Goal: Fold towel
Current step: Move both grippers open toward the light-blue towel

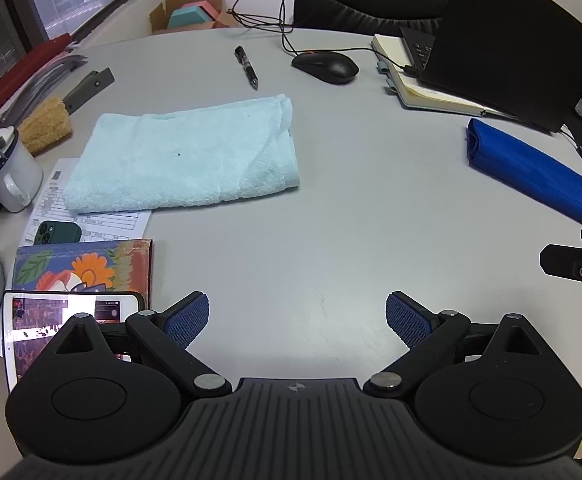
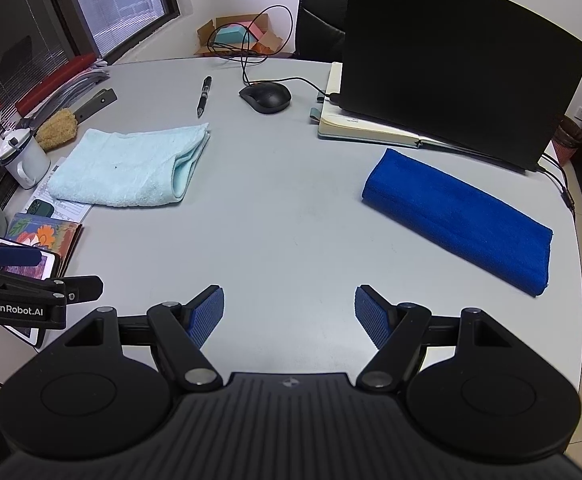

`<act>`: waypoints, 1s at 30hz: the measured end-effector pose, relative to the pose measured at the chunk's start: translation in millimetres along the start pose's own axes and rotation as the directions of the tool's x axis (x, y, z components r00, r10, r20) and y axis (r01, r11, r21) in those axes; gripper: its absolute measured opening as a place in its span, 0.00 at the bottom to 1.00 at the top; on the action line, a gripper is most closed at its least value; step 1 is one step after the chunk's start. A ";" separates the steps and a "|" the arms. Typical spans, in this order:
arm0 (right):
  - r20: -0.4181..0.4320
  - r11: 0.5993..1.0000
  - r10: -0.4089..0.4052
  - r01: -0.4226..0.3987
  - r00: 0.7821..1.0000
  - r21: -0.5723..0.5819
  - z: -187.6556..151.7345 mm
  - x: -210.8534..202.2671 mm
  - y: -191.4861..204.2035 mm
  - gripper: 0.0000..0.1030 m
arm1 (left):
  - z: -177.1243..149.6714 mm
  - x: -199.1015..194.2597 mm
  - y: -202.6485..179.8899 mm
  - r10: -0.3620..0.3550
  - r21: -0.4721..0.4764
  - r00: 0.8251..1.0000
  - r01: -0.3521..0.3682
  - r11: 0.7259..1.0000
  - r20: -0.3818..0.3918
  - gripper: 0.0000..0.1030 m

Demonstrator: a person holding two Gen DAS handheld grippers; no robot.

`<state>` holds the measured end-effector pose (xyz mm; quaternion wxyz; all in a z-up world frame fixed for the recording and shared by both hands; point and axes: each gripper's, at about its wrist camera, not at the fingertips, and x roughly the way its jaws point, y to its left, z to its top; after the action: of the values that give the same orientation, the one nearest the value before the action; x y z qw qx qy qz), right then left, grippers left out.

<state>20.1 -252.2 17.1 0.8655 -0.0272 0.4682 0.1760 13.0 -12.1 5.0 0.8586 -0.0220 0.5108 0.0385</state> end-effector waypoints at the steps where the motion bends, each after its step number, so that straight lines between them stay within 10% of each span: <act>1: 0.000 1.000 0.000 0.000 1.000 0.000 0.9 0.9 0.3 0.71 | 0.4 0.5 0.6 0.000 0.001 1.000 0.000 1.000 0.000 0.94; 30: -0.038 1.000 0.014 -0.014 0.999 -0.023 32.9 40.6 23.5 0.71 | 24.0 28.1 33.4 -0.003 -0.013 0.999 0.002 1.000 -0.037 0.94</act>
<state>58.9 -211.9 5.0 0.8549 -0.0372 0.4825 0.1868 44.4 24.3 -8.2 0.8489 -0.0290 0.5262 0.0405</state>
